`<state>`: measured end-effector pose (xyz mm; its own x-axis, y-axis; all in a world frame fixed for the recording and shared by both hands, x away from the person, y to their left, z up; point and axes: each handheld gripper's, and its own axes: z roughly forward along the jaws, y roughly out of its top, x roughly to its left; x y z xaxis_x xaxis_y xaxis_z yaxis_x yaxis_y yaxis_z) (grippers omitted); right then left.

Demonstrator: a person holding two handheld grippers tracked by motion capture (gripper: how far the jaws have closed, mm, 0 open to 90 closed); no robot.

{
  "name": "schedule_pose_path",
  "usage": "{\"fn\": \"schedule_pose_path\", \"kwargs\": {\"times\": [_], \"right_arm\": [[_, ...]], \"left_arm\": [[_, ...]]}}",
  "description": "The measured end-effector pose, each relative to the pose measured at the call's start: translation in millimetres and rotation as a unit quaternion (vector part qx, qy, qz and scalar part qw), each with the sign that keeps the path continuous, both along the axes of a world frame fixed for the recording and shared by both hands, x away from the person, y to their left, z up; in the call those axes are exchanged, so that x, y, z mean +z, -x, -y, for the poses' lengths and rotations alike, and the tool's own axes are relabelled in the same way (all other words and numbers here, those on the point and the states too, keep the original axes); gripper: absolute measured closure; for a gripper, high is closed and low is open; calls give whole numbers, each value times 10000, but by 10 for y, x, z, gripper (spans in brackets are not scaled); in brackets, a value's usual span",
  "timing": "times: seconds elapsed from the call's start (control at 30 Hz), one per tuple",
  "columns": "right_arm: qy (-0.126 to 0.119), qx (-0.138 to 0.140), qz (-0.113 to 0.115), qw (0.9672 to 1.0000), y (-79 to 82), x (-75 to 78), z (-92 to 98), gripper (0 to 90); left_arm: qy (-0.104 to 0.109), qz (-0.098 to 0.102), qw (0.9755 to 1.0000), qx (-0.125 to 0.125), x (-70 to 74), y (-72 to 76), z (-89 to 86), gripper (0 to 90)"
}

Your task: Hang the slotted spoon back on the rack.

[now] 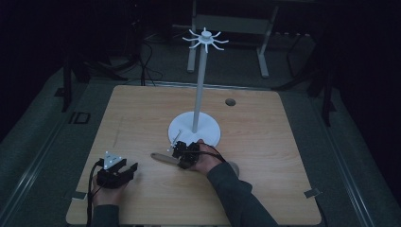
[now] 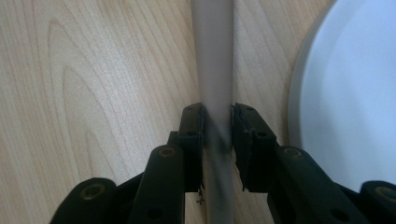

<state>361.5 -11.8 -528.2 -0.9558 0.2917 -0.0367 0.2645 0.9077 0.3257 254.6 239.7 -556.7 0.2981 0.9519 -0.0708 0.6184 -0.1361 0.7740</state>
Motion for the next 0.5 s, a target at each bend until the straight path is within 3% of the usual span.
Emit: {"fn": "schedule_pose_path", "kwargs": {"times": [0.17,0.27,0.4,0.5], "right_arm": [[132,43,-57,9999,-22,-35,-50,723],[79,34,-93,9999,-32,-58,-49,734],[160,86,92,9998,-14,-35,-3,743],[18,-2,172,9999,0,41,108,744]], "left_arm": [[0,-7,10000,-3,0,-1,0,493],[9,1,10000,1,2,0,-2,493],[11,15,10000,14,6,5,-7,493],[8,10,10000,17,5,6,-9,493]]}}
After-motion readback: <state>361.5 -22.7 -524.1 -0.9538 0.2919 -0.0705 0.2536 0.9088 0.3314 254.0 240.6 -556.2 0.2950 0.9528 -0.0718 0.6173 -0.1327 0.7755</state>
